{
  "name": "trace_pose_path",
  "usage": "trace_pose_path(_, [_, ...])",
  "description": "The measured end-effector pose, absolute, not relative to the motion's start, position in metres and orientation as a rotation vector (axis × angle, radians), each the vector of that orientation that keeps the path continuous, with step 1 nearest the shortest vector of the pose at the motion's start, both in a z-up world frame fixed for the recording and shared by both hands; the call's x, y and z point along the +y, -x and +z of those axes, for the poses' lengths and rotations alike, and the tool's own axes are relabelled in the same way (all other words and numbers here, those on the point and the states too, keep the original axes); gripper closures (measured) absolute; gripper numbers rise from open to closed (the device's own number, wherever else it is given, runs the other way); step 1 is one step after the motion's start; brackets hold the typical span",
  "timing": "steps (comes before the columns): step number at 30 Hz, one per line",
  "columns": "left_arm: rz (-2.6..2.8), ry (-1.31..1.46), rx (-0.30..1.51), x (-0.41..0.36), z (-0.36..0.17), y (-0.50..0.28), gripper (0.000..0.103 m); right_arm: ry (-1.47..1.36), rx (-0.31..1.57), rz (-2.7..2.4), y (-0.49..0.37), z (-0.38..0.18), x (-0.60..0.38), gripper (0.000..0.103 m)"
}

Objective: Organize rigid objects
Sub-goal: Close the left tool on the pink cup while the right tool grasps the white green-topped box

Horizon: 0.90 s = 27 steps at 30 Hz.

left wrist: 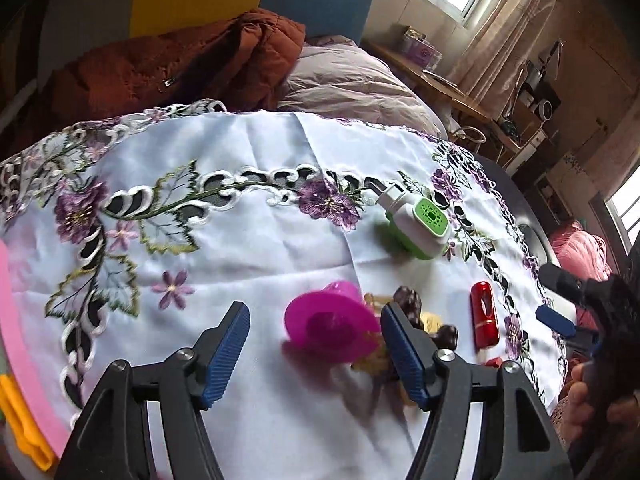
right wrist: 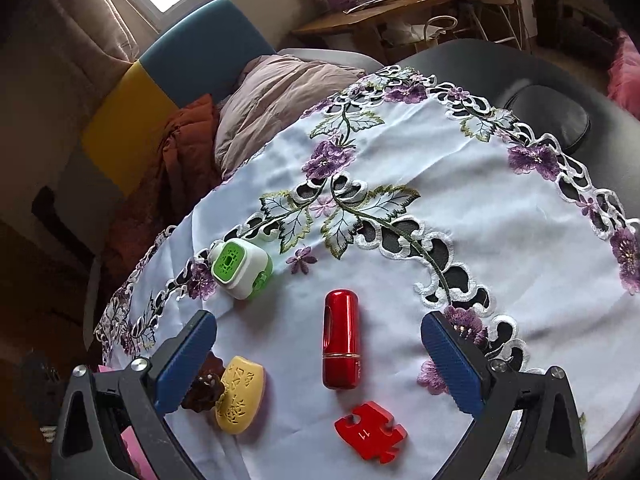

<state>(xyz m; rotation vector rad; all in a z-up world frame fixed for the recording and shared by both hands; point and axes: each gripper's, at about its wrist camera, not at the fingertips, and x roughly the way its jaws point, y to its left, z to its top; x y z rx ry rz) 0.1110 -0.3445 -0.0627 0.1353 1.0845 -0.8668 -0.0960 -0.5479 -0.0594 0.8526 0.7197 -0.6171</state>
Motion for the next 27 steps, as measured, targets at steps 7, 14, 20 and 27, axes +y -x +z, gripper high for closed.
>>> trace_pose_path(7, [-0.868, -0.160, 1.096, -0.346, -0.073, -0.127, 0.043, -0.868, 0.727, -0.616, 0.096, -0.063, -0.551, 0.000])
trace_pose_path(14, [-0.844, -0.156, 1.133, -0.326, -0.084, -0.143, 0.047, -0.859, 0.733, -0.611, 0.094, -0.062, -0.549, 0.000])
trace_pose_path(20, [-0.831, -0.119, 1.125, -0.320, -0.077, -0.143, 0.046, -0.869, 0.740, -0.609, 0.094, -0.064, -0.550, 0.000])
trace_pose_path(27, [-0.853, -0.132, 1.036, -0.330, -0.054, -0.136, 0.046, -0.873, 0.738, -0.603, 0.094, -0.064, -0.549, 0.000])
